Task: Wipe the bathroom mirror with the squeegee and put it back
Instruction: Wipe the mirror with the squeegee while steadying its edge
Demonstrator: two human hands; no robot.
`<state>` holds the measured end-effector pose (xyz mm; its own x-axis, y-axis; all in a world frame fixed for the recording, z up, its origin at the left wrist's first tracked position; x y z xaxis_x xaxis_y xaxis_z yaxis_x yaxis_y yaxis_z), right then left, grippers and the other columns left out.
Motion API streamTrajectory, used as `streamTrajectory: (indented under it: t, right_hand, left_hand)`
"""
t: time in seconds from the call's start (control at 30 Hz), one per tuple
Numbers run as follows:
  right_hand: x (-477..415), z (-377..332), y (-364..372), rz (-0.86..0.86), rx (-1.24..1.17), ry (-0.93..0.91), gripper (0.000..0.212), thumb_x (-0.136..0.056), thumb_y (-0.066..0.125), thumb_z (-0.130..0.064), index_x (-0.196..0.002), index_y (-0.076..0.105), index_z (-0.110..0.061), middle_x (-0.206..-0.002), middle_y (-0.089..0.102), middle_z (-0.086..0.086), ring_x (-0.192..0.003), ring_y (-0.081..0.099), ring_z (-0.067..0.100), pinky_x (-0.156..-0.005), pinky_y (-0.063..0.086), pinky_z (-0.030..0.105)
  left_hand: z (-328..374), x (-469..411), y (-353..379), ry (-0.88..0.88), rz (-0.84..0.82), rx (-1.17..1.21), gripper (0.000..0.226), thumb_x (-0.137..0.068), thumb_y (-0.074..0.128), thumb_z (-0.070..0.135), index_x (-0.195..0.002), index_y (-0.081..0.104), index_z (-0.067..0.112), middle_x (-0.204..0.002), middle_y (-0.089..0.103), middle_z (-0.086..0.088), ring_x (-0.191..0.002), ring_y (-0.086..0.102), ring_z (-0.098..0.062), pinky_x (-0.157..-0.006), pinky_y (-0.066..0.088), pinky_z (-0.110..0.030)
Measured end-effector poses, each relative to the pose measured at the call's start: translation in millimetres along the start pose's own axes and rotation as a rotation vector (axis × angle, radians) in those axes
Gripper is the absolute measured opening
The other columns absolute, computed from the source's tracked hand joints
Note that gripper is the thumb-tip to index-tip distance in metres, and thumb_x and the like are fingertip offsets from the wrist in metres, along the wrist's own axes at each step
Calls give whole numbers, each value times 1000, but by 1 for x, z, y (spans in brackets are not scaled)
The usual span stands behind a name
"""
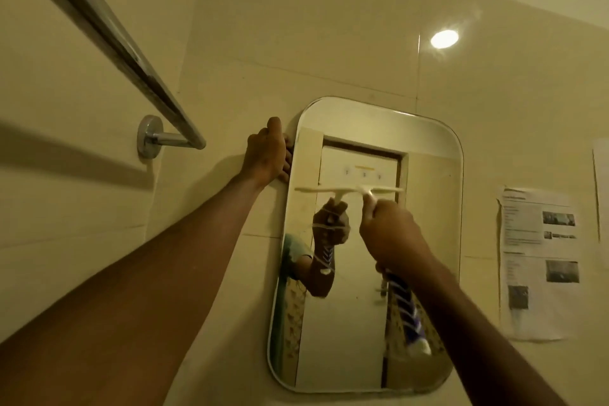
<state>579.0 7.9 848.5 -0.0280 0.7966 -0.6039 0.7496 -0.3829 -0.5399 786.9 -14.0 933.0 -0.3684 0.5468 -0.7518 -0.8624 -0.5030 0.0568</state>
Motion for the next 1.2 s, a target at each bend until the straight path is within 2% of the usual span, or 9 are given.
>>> streamTrajectory:
  t: [0.07, 0.17, 0.3, 0.47, 0.63, 0.83, 0.93, 1.07, 1.2]
  right_hand:
    - [-3, -3, -7, -24, 73, 13, 42, -102, 35, -40, -92, 59, -7, -65, 57, 4, -42, 51, 9, -36, 40, 18]
    - [-32, -46, -42, 96, 41, -120, 41, -103, 35, -37, -83, 55, -7, -61, 56, 3, -37, 51, 8, -32, 42, 16]
    - [-67, -91, -62, 168, 55, -216, 20, -102, 39, -25, -100, 49, -8, -75, 56, 5, -51, 58, 14, -35, 48, 20]
    - [-20, -31, -12, 79, -22, -138, 33, -102, 38, -33, -83, 53, -11, -65, 56, 3, -45, 50, 11, -41, 47, 22]
    - [18, 9, 9, -43, 73, -77, 31, -100, 40, -37, -81, 54, -18, -66, 57, 1, -47, 50, 9, -41, 40, 19]
    - [-64, -43, -88, 246, 25, -146, 42, -103, 33, -38, -83, 53, -6, -63, 55, 6, -41, 53, 15, -34, 44, 22]
    - [-72, -29, -79, 223, 12, -144, 43, -104, 32, -36, -80, 53, -7, -62, 54, 6, -41, 51, 13, -37, 44, 23]
    - [-18, 34, -15, 147, 25, -173, 45, -103, 29, -38, -75, 55, -14, -56, 54, 1, -37, 45, 4, -37, 38, 15]
    - [-2, 44, -23, 49, 88, -145, 45, -102, 31, -40, -77, 56, -13, -59, 55, 3, -45, 48, 11, -43, 42, 22]
  left_hand:
    - [-1, 0, -1, -3, 7, 12, 61, -94, 20, 37, -90, 63, -5, -79, 67, -28, -54, 59, -30, -54, 54, -34]
    - [-4, -2, -2, -36, -7, 40, 61, -93, 20, 37, -88, 64, -4, -76, 66, -26, -55, 59, -30, -56, 54, -36]
    - [-6, -5, -2, -91, -53, 90, 71, -95, 14, 45, -93, 65, -3, -80, 67, -26, -60, 61, -33, -55, 54, -33]
    - [-6, -9, -4, -145, -125, 126, 80, -95, 7, 51, -90, 66, -3, -76, 68, -24, -57, 63, -33, -50, 51, -30]
    - [-7, -3, -1, -92, -69, 115, 64, -96, 17, 41, -86, 64, -2, -72, 67, -20, -57, 61, -31, -53, 52, -32]
    - [-10, -1, -1, -50, -5, 63, 58, -98, 19, 37, -89, 64, 0, -76, 68, -18, -61, 64, -29, -59, 55, -34]
    - [-9, 3, -1, -9, 39, 16, 52, -98, 25, 32, -86, 65, 0, -71, 67, -14, -57, 63, -25, -52, 52, -28]
    - [-13, 5, 0, 45, 87, -31, 47, -94, 36, 31, -81, 65, -3, -74, 69, -19, -63, 65, -32, -63, 59, -41]
    - [-13, 16, 5, 131, 143, -102, 46, -95, 38, 30, -80, 64, -5, -78, 67, -24, -70, 63, -36, -72, 54, -48]
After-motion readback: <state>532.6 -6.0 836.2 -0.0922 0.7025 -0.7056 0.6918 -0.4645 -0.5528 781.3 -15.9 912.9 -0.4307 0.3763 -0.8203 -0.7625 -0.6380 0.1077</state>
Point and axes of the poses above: each hand's wrist, its own x-axis away from the middle knuckle, its own y-axis out of the palm, z = x × y, the point moved 4 cm from there along -x, towards the middle knuckle
